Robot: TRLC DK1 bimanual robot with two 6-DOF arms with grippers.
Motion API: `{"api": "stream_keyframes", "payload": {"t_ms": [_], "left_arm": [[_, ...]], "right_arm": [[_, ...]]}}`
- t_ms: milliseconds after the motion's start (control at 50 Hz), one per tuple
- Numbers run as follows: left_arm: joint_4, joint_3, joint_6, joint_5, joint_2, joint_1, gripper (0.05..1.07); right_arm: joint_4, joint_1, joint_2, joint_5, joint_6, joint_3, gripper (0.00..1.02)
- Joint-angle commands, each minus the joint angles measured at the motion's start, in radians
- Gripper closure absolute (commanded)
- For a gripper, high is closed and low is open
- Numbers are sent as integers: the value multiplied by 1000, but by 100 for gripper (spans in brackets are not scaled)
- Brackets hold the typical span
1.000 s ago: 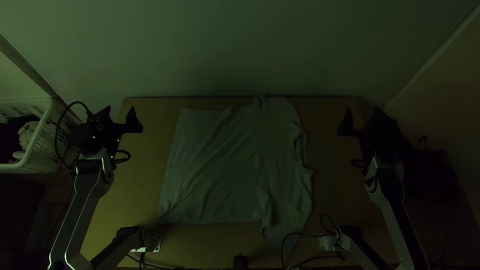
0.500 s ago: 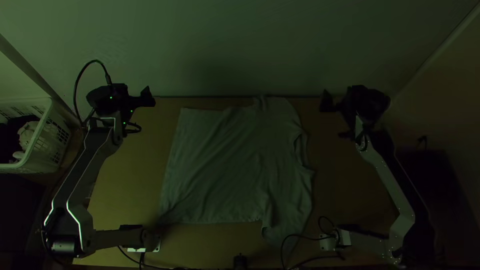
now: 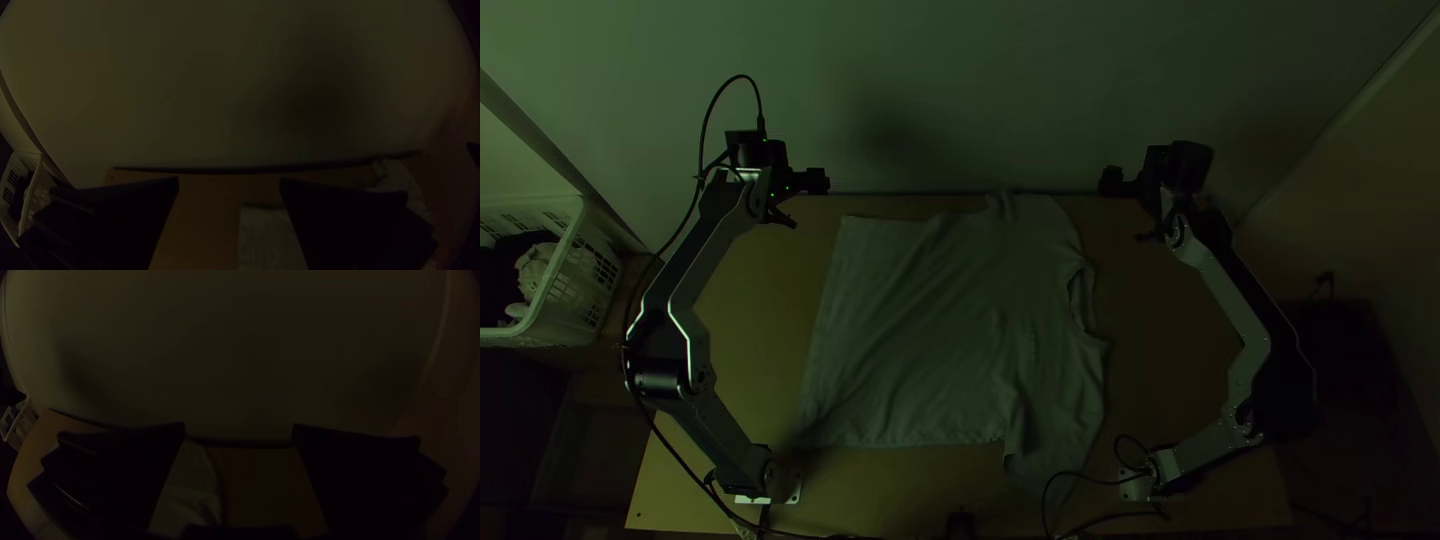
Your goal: Fold the t-shirt
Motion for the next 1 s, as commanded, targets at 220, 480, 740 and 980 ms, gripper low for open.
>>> {"api": "stream_keyframes", "payload": {"t_ms": [220, 480, 740, 980], "left_arm": [[-94, 201, -34, -19, 232, -8, 11], [-197, 349, -34, -30, 396, -28, 11], [-269, 456, -47, -40, 518, -39, 11], [-272, 458, -45, -62, 560, -36, 11]], "right_arm": [[-94, 17, 182, 7, 85, 148, 4], [-200, 15, 315, 7, 126, 284, 4], [-229, 15, 375, 6, 154, 336, 4], [-230, 15, 408, 6, 159, 369, 4]]}}
